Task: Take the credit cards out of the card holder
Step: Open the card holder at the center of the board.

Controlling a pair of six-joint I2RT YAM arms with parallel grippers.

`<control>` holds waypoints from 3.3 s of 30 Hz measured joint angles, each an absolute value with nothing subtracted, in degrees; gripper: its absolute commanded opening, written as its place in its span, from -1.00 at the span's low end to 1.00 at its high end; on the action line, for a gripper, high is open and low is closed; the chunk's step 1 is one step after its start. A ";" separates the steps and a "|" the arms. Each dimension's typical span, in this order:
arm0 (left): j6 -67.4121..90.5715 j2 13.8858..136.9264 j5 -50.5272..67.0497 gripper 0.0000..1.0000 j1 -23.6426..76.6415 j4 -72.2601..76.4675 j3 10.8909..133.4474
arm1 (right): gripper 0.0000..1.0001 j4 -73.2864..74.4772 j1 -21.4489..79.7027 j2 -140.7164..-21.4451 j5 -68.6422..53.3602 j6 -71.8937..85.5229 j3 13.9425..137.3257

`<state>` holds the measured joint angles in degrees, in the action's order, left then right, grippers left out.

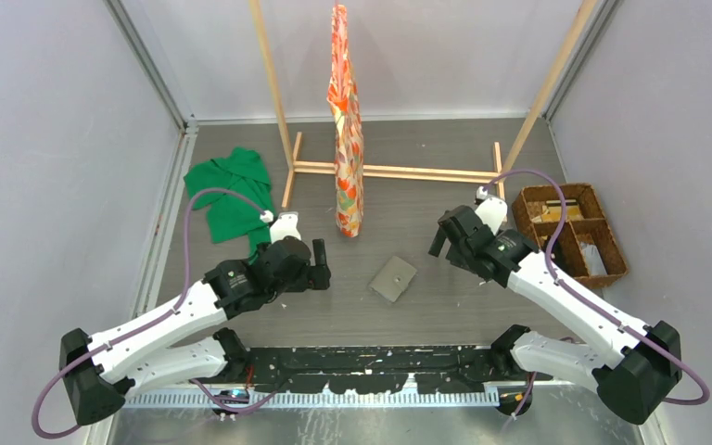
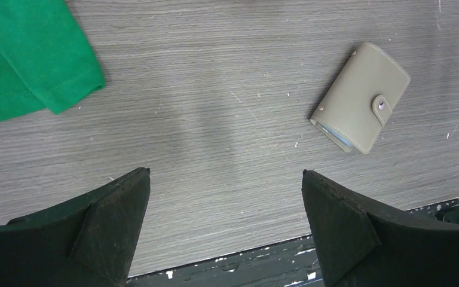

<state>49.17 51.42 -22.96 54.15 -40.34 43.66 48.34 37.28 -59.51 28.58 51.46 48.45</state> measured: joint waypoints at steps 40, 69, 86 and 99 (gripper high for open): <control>57.12 55.92 -16.80 1.00 58.13 -35.83 38.54 | 0.70 50.63 58.78 -85.23 33.04 68.90 58.17; 55.66 61.65 -12.97 1.00 58.13 -33.15 40.18 | 0.20 42.98 58.76 -89.58 30.96 71.92 54.08; 54.78 62.26 -12.64 1.00 58.13 -32.47 40.27 | -0.75 41.54 58.76 -89.58 31.53 71.81 53.63; 54.81 64.75 -11.60 0.99 58.13 -30.06 40.27 | -0.99 42.94 58.81 -81.28 32.27 71.68 49.12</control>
<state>54.81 64.75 -11.60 58.13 -30.06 40.27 42.94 58.81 -81.28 32.27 71.68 49.12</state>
